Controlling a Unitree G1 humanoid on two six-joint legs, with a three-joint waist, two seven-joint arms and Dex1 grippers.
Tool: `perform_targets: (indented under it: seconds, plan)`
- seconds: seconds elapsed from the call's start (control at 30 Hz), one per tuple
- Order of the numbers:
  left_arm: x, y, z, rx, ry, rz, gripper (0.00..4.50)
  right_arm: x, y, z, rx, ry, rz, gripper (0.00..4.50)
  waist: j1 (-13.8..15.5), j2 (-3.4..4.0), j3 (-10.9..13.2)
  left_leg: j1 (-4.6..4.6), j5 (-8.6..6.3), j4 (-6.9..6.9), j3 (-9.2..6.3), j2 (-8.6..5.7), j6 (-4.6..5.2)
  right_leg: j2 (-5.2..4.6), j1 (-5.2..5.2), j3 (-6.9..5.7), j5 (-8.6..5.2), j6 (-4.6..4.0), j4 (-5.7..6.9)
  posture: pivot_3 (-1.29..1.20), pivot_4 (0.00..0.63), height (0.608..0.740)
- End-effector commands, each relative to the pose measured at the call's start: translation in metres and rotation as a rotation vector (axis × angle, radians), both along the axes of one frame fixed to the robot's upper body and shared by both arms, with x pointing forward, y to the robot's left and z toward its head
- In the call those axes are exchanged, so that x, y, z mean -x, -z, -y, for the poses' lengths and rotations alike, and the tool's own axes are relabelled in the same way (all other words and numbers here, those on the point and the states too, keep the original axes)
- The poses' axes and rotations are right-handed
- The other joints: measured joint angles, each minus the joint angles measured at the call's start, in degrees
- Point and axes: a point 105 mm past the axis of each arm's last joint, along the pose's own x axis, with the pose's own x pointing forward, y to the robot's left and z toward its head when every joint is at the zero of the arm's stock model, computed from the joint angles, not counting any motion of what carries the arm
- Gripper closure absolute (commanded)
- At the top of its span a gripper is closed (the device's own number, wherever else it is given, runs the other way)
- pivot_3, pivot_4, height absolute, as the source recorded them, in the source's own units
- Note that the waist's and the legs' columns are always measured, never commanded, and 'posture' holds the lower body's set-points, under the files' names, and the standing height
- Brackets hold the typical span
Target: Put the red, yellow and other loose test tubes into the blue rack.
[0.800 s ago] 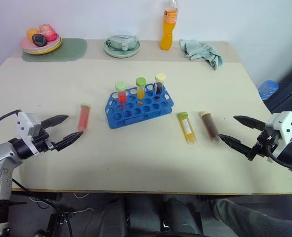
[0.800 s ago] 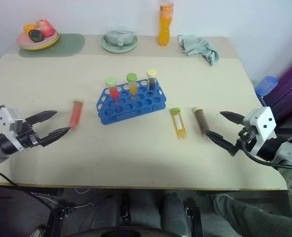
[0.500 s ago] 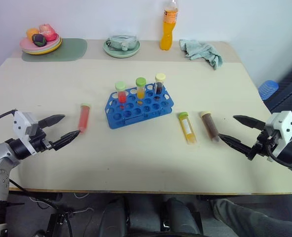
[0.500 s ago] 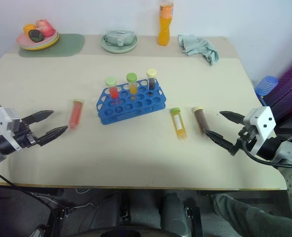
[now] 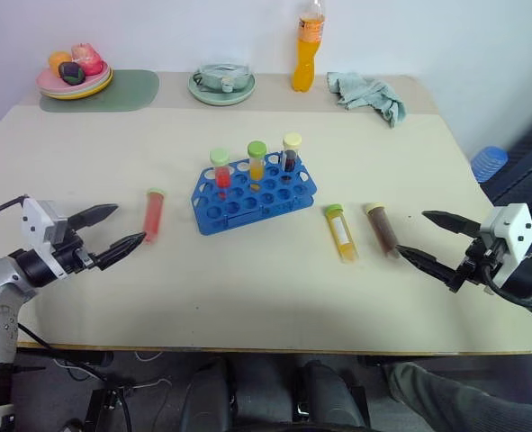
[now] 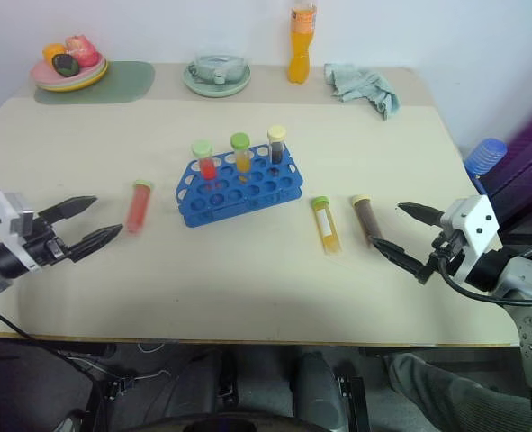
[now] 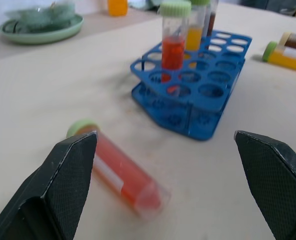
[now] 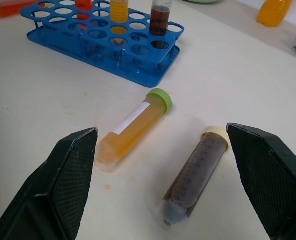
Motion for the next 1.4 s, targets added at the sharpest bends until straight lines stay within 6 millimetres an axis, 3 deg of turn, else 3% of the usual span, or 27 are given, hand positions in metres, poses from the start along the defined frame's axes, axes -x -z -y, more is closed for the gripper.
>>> perform_targets:
  seconds: [0.03, 0.23, 0.37, 0.5, 0.83, 1.4]
  plan:
    - [-0.002, -0.017, 0.020, 0.025, 0.081, 0.056, 0.03, -0.003, -0.005, -0.006, -0.011, -0.007, 0.035, 0.28, 0.0, 0.00, 0.0, 0.00, 0.00, 0.00, 0.00, 0.00, 0.00, 0.00, 0.00, 0.00, 0.00, 0.00, 0.00, 0.00, 0.150, 0.740]
    - [-0.001, -0.024, 0.049, 0.019, 0.234, 0.071, 0.03, -0.021, -0.013, -0.016, 0.017, 0.130, 0.067, 0.28, -0.2, 0.01, 0.0, 0.00, 0.01, 0.01, 0.01, 0.00, -0.02, 0.01, -0.02, 0.01, 0.00, 0.00, 0.04, 0.00, 0.150, 0.740]
    - [0.001, -0.027, 0.071, -0.023, 0.372, 0.078, 0.03, -0.037, -0.007, -0.026, 0.000, 0.178, -0.078, 0.28, -0.1, 0.01, 0.0, 0.00, 0.01, 0.02, 0.02, 0.00, -0.02, 0.01, -0.03, 0.01, 0.00, 0.00, 0.05, 0.00, 0.150, 0.740]
    - [0.003, -0.030, 0.094, -0.045, 0.511, 0.087, 0.03, -0.054, 0.002, -0.021, 0.036, 0.264, -0.276, 0.28, 0.0, 0.01, 0.0, -0.06, 0.01, 0.04, 0.04, 0.00, -0.02, 0.01, -0.07, 0.01, 0.00, 0.00, 0.04, 0.00, 0.150, 0.740]
    - [0.012, -0.020, 0.129, -0.004, 0.787, -0.004, 0.03, -0.087, 0.002, -0.022, 0.101, 0.339, -0.446, 0.28, -0.1, 0.02, 0.0, -0.10, 0.00, 0.01, 0.19, 0.00, 0.00, 0.01, -0.15, 0.02, 0.00, -0.01, 0.03, 0.00, 0.150, 0.740]
    - [-0.007, -0.013, 0.157, 0.022, 0.783, -0.009, 0.03, -0.108, 0.008, -0.007, 0.121, 0.473, -0.662, 0.28, -0.1, 0.02, 0.0, -0.17, 0.00, 0.03, 0.29, 0.01, 0.00, 0.00, -0.28, 0.07, 0.00, -0.01, 0.08, 0.00, 0.150, 0.740]
